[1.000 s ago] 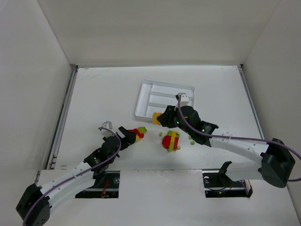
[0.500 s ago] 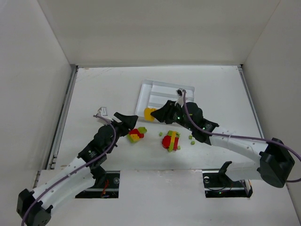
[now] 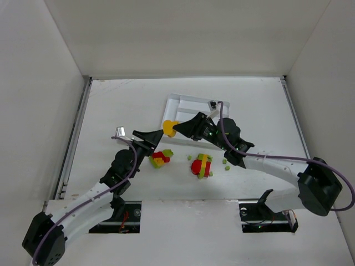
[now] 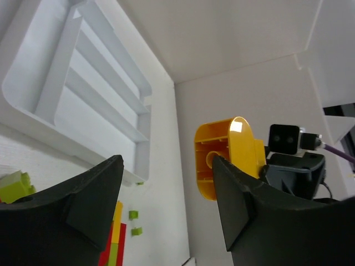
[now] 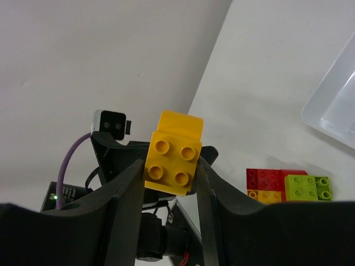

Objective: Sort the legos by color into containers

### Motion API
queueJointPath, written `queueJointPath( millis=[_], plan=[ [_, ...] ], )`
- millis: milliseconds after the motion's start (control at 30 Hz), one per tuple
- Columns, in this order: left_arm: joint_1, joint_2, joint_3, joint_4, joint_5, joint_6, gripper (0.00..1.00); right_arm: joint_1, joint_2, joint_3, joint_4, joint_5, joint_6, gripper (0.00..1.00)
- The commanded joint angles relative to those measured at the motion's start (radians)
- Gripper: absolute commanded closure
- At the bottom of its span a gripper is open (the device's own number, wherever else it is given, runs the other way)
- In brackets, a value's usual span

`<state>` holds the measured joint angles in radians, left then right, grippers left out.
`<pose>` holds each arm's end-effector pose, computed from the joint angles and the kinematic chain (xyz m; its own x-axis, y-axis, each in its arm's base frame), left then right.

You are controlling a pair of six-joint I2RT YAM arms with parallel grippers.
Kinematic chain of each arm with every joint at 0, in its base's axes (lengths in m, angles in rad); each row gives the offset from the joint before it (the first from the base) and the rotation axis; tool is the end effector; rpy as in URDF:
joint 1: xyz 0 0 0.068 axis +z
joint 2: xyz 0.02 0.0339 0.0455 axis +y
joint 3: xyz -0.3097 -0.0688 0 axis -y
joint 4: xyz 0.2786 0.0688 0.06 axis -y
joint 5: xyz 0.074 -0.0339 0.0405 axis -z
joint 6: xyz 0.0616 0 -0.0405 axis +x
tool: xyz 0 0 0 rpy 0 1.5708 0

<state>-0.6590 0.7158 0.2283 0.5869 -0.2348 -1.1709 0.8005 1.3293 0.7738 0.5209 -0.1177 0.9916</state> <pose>0.1620 -0.1073 0.2525 -0.3494 -0.8625 -0.3661 0.2329 0.2986 -0.9255 0.2381 0.2558 0.3136 -0.6781 0.4947 -0.5436 -0.4147 0.3532 0.8386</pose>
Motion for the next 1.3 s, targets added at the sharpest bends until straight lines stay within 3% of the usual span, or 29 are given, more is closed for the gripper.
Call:
queueJointPath(
  millis=[0,500,733,900,1100,1267],
  plan=[
    [-0.009,-0.039,-0.024,0.156,0.031,-0.027,0.38,-0.022,0.001,-0.019,0.114,-0.019,0.042,0.71],
    [-0.053,0.071,0.005,0.266,0.037,-0.021,0.36,-0.033,0.061,-0.018,0.203,-0.077,0.091,0.71],
    [-0.032,0.062,0.008,0.274,0.023,-0.018,0.47,-0.027,0.100,-0.027,0.246,-0.109,0.133,0.71],
    [-0.023,0.086,0.017,0.294,0.023,-0.021,0.49,-0.019,0.139,-0.031,0.286,-0.129,0.166,0.72],
    [-0.021,0.091,0.014,0.329,0.028,-0.013,0.75,-0.017,0.150,-0.030,0.301,-0.134,0.179,0.72],
    [-0.008,0.044,-0.001,0.317,0.029,0.008,0.87,-0.025,0.140,-0.056,0.300,-0.132,0.176,0.72]
  ],
)
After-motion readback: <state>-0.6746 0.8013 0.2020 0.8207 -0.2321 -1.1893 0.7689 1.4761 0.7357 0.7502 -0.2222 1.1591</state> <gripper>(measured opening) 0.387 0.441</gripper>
